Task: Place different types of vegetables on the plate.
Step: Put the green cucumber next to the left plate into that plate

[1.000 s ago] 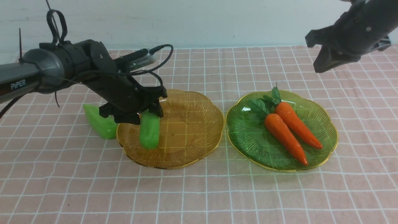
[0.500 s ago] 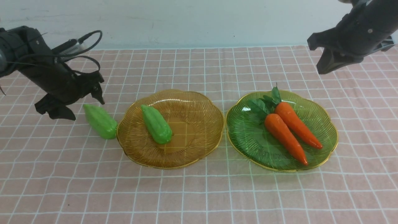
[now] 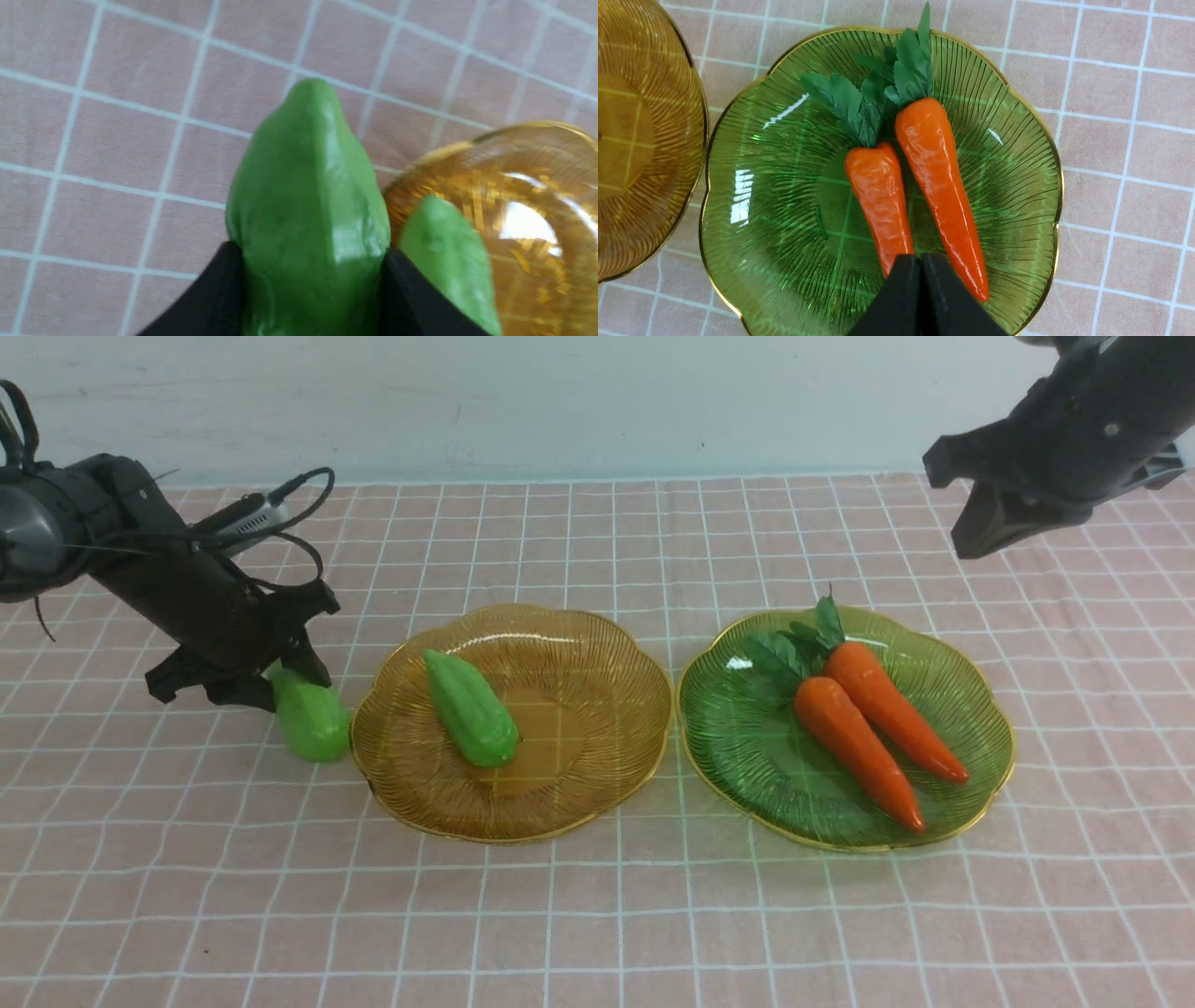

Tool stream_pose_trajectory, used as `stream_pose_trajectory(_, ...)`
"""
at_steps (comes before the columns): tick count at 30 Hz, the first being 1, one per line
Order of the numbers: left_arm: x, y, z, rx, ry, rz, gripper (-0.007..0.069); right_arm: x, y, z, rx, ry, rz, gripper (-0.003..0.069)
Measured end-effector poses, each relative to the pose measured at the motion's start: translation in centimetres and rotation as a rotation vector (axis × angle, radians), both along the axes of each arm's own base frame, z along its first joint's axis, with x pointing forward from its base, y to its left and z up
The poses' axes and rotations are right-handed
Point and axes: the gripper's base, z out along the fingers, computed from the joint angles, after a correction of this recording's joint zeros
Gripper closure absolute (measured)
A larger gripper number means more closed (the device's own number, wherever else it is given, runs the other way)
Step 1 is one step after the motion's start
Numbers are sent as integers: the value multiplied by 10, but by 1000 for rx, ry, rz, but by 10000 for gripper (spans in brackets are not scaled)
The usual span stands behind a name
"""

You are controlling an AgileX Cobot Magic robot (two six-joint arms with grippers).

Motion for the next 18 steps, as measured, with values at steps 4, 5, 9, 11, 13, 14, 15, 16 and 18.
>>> stream_pose_trajectory(4, -7, -47, 21, -26, -12, -120, 349, 0, 0, 0, -1, 0, 0, 674)
stream_pose_trajectory(5, -8, -60, 19, -26, -8, -153, 349, 0, 0, 0, -1, 1, 0, 674)
stream_pose_trajectory(9, -9, -115, 1, -9, 0, -268, 342, -7, -1, 0, -2, 4, -1, 674)
stream_pose_trajectory(11, -11, -139, -5, -1, -15, -309, 330, -16, -3, 4, -4, 4, 0, 674)
stream_pose_trajectory(13, -11, -158, -9, 6, -47, -328, 305, -27, -5, 6, -15, 6, 2, 674)
stream_pose_trajectory(14, -12, -167, -10, 8, -67, -339, 290, -33, -6, 5, -22, 13, 3, 674)
stream_pose_trajectory(15, -12, -174, -11, 8, -78, -346, 279, -41, -8, 7, -31, 13, 3, 674)
stream_pose_trajectory(16, -12, -180, -12, 5, -96, -350, 264, -49, -10, 10, -40, 5, 3, 674)
stream_pose_trajectory(18, -12, -186, -16, 4, -105, -357, 232, -68, -15, 11, -61, 12, -7, 674)
